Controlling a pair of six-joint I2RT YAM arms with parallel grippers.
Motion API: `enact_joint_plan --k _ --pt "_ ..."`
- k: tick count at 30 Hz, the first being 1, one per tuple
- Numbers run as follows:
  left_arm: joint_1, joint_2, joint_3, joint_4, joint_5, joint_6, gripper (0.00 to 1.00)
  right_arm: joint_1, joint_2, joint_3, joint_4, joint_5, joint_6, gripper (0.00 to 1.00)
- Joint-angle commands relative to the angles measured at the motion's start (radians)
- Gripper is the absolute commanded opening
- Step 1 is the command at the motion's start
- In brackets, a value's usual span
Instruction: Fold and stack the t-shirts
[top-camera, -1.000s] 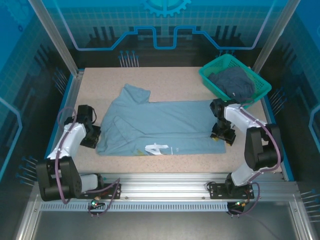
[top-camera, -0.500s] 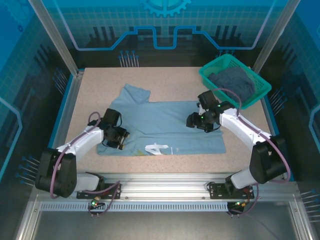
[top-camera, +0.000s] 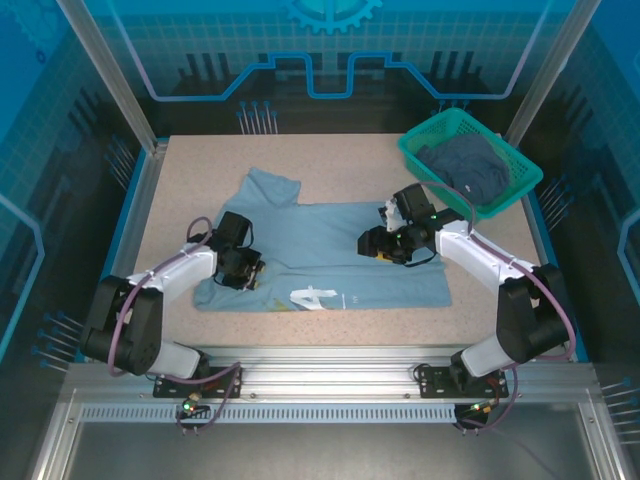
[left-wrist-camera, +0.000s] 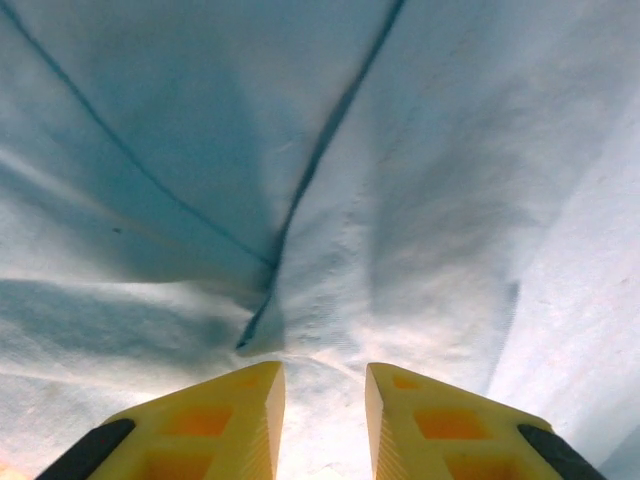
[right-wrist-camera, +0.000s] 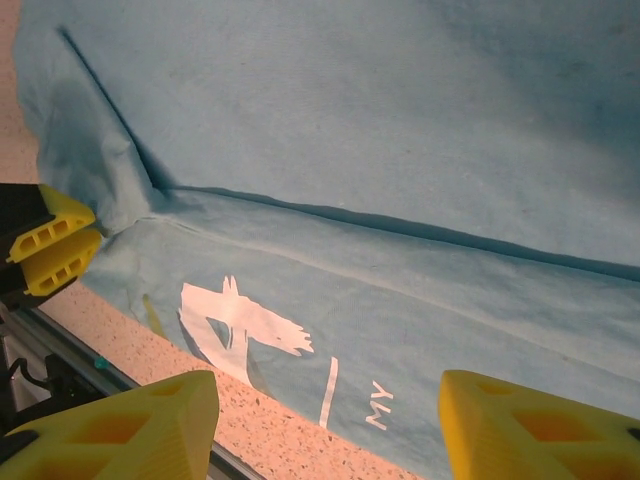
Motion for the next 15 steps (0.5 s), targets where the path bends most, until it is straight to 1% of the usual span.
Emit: enact_joint_plan --k 1,3,6,7,8,10,13,15 --pt "-0.004 0.034 0.027 0.004 -0.029 0.056 0.23 0.009 -0.021 -0.018 0.019 -0.043 -0.009 0.61" --pt "-0.005 0.056 0.035 0.01 -0.023 0.064 0.2 0.009 -0.021 -0.019 0.02 -0.043 -0.005 0.61" --pt "-0.004 0.051 0.066 -0.061 -0.049 0.07 0.21 0.009 -0.019 -0.01 0.007 -0.035 -0.006 0.6" --pt "-0.004 0.047 0.079 -0.1 -0.061 0.072 0.25 0.009 -0.021 -0.008 0.006 -0.033 -0.006 0.61" --pt "-0.005 0.041 0.092 -0.146 -0.08 0.073 0.33 0.009 -0.021 -0.007 0.006 -0.034 -0.008 0.61" --pt "-0.004 0.018 0.093 -0.198 -0.096 0.066 0.42 0.008 -0.022 -0.004 0.008 -0.033 -0.008 0.61" --pt "-0.004 0.006 0.065 -0.185 -0.078 0.059 0.44 0.009 -0.021 -0.012 0.023 -0.039 -0.005 0.61" --pt "-0.005 0.018 0.038 -0.117 -0.046 0.052 0.44 0.009 -0.024 -0.022 0.046 -0.056 0.001 0.61"
